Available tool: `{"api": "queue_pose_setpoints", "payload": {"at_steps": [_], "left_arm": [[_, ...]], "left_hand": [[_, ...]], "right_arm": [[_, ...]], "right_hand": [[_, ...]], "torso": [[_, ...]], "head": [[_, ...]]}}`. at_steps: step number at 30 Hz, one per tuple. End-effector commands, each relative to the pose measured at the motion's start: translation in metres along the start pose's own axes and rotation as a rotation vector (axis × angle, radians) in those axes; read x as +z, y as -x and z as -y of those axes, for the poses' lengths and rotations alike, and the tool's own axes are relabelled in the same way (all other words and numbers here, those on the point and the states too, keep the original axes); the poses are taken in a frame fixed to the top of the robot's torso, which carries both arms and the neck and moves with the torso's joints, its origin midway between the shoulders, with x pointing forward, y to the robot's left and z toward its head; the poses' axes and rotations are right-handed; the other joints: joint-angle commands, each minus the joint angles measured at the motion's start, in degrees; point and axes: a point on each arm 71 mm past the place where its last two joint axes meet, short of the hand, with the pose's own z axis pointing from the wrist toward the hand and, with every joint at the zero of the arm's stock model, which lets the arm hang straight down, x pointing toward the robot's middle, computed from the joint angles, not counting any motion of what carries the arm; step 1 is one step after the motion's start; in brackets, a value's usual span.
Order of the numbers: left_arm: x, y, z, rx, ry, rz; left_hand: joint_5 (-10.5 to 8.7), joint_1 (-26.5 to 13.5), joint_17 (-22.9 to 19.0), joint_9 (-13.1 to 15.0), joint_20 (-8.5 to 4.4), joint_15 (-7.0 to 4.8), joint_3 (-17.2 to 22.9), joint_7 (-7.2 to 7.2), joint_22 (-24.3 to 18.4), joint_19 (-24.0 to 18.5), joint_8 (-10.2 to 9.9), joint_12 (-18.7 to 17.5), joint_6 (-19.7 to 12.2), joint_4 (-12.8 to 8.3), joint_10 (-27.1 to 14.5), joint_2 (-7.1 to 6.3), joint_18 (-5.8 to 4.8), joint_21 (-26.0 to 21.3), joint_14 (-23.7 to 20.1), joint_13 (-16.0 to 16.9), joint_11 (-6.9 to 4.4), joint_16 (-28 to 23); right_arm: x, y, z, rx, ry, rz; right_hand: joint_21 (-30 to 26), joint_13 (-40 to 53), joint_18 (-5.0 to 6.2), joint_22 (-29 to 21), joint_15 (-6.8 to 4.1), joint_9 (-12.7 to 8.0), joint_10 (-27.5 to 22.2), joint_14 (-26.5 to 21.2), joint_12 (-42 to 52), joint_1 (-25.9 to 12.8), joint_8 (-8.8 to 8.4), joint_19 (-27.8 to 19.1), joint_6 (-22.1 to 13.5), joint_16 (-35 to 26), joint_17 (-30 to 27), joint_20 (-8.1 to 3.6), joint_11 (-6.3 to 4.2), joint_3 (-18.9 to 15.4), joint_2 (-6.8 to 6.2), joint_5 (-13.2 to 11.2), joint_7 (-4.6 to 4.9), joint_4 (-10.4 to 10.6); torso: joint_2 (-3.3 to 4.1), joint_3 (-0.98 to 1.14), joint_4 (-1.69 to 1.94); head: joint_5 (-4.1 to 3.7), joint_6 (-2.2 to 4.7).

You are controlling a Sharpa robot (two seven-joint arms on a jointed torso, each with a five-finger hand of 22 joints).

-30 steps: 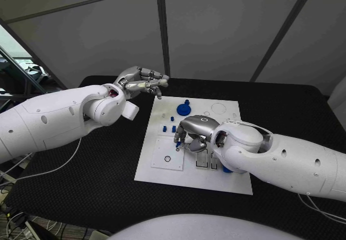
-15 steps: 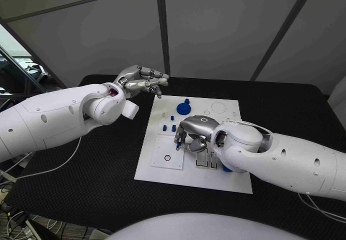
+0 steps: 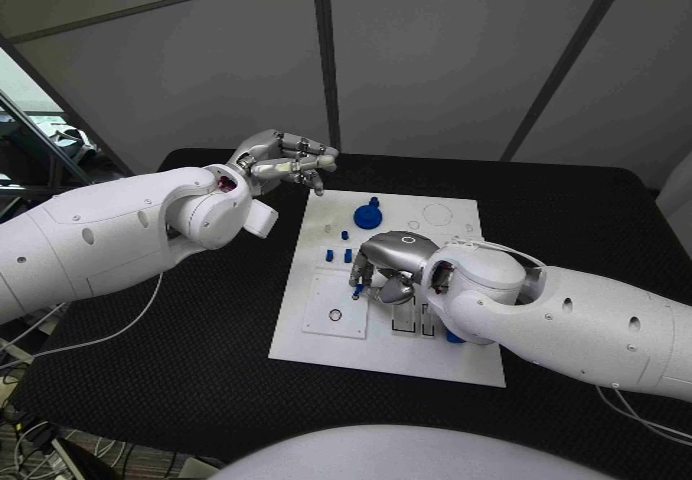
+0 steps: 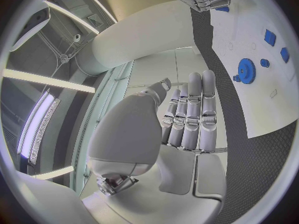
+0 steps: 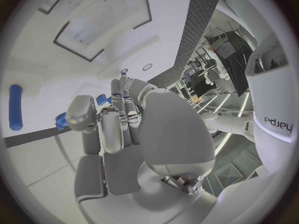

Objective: Assemble the parts on the task board

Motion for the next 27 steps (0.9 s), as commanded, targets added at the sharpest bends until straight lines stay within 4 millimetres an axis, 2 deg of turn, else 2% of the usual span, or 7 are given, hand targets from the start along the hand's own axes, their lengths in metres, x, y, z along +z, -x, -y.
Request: {"api": "queue_pose_setpoints", "payload": {"at_steps": [1,27], "left_arm": [[0.0006,-0.0009,0.0019,-0.007,-0.013,-0.008],[0.0006,-0.0011,0.0018,-0.008,-0.011,-0.011]], "left_hand": [[-0.06,0.52,-0.04,-0.01,-0.01,0.14,-0.01,0.1,-0.05,-0.38,0.26,0.33,-0.11,-0.25,-0.46,-0.05,-0.69,-0.18,-0.24,-0.01,-0.04,-0.26],[-0.06,0.52,-0.04,-0.01,-0.01,0.14,-0.01,0.1,-0.05,-0.38,0.26,0.33,-0.11,-0.25,-0.46,-0.05,-0.69,-0.18,-0.24,-0.01,-0.04,-0.26]], "right_arm": [[0.0001,-0.0001,-0.0015,-0.009,0.012,-0.009],[0.0022,-0.0048,-0.0013,-0.01,0.006,-0.03]], "right_hand": [[-0.27,0.07,-0.88,-0.03,-0.11,0.05,-0.09,3.26,-0.23,-0.36,0.21,-0.04,0.22,0.03,-0.05,0.09,0.08,-0.27,0.25,0.3,0.2,-0.02],[-0.3,0.09,-0.89,-0.05,-0.08,0.06,-0.11,3.26,-0.32,-0.5,0.16,-0.06,0.16,0.05,-0.02,0.12,0.12,-0.43,0.35,0.34,0.23,0.03]], "torso": [[0.01,-0.01,-0.05],[-0.01,-0.01,-0.01]], "head": [[0.15,-0.05],[0.18,-0.35]]}}
